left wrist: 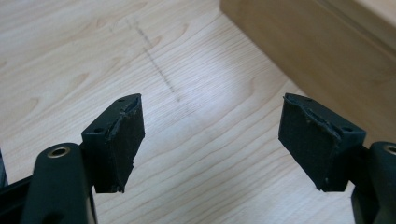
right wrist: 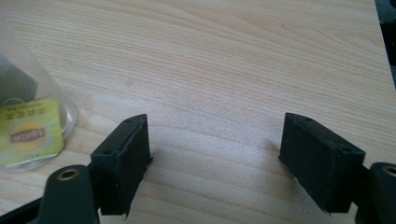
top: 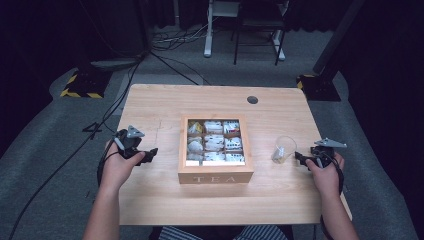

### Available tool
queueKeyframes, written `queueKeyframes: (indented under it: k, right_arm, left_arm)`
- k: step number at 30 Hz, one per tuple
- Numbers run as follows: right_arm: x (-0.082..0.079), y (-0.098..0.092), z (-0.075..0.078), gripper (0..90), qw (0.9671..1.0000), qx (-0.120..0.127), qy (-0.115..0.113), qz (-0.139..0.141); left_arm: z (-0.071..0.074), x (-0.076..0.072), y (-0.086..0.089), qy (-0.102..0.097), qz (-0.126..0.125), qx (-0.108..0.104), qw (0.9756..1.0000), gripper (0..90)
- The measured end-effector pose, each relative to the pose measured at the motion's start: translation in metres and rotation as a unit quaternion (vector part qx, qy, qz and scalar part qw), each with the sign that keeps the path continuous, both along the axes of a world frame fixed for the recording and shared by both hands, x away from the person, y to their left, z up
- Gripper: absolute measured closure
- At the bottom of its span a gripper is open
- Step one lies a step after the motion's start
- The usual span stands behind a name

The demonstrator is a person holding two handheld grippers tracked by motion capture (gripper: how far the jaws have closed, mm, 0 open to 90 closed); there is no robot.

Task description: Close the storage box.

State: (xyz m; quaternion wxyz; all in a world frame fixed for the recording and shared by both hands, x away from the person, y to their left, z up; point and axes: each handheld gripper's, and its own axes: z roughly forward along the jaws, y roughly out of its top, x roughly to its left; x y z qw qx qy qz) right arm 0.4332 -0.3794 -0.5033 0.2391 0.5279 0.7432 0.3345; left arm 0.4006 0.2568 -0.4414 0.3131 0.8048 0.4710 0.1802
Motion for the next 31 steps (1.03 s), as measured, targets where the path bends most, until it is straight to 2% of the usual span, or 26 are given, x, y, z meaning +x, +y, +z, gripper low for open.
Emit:
queueKeyframes:
  k: [4, 7, 9, 14, 20, 25, 26, 27, 31]
  right_arm:
    - [0.0, 0.0, 0.0, 24.2, 1.0, 0.0, 0.0, 0.0]
    - [0.0, 0.0, 0.0, 24.3, 1.0, 0.001, 0.0, 0.0]
    - [0.0, 0.0, 0.0, 24.3, 1.0, 0.001, 0.0, 0.0]
    - [0.0, 0.0, 0.0, 24.2, 1.0, 0.001, 0.0, 0.0]
    - [0.0, 0.0, 0.0, 24.3, 1.0, 0.001, 0.0, 0.0]
    - [0.0, 0.0, 0.0, 24.3, 1.0, 0.001, 0.0, 0.0]
    - [0.0, 0.0, 0.0, 24.3, 1.0, 0.001, -0.001, 0.0]
    - [0.0, 0.0, 0.0, 24.3, 1.0, 0.0, 0.0, 0.0]
    - [0.0, 0.0, 0.0, 24.3, 1.0, 0.0, 0.0, 0.001]
  left_arm:
    - [-0.016, 0.006, 0.01, -0.001, 0.013, 0.004, 0.9999, 23.2]
    - [-0.026, 0.009, 0.015, -0.029, 0.019, 0.006, 0.9994, 23.2]
    - [-0.032, 0.01, 0.017, -0.038, 0.023, 0.001, 0.999, 23.2]
    - [-0.045, 0.013, 0.022, -0.027, 0.03, -0.008, 0.9991, 23.1]
    - [-0.056, 0.017, 0.024, -0.004, 0.047, 0.018, 0.9987, 21.7]
    - [-0.06, 0.02, 0.025, 0.003, 0.052, -0.008, 0.9986, 19.4]
    - [-0.063, 0.02, 0.025, -0.006, 0.048, -0.013, 0.9987, 17.0]
    - [-0.063, 0.02, 0.025, -0.006, 0.05, -0.014, 0.9986, 14.2]
    - [-0.063, 0.02, 0.024, -0.004, 0.052, -0.014, 0.9985, 14.2]
